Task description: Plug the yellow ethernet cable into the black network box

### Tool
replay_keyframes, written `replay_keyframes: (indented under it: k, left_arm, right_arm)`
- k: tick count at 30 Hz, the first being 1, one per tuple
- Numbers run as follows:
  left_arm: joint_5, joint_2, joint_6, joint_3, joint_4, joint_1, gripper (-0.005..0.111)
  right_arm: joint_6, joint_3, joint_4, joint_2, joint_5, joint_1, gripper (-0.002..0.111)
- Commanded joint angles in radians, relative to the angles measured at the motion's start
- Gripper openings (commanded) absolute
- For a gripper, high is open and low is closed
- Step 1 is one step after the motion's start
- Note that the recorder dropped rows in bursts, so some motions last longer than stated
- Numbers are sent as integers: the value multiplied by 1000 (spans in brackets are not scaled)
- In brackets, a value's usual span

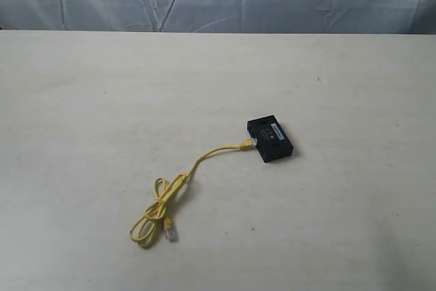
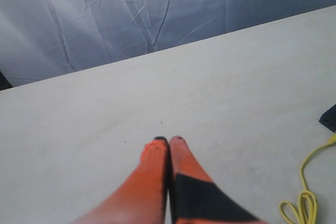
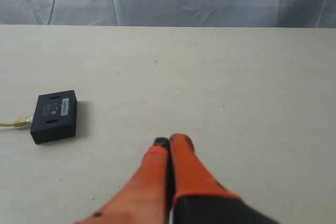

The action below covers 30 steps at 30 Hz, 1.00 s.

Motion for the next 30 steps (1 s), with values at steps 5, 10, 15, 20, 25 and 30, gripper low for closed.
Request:
replay_keyframes:
  k: [5,10,15,20,25,30]
  left_arm:
    - [-245,-332,-1,391,17,203,0]
    - [-374,-480,-1,618,21,221,0]
    - [-497,-630,1,793,26,221,0]
    - [-580,-709,1,876,31,207,0]
    - [-520,-709,1,876,33,191,0]
    - [-467,-709,-1,876,30,191,0]
  right_arm:
    - [0,4,-7,-5,-14,-5,-1]
    - [0,4,-3,-5,-14,-6,-1]
    - [0,4,-3,-5,-14,-6,-1]
    - [0,4,-3,-5,-14,-6,-1]
    - [0,4,0,-5,-14,-6,-1]
    - [0,4,4,-5,-14,-6,-1]
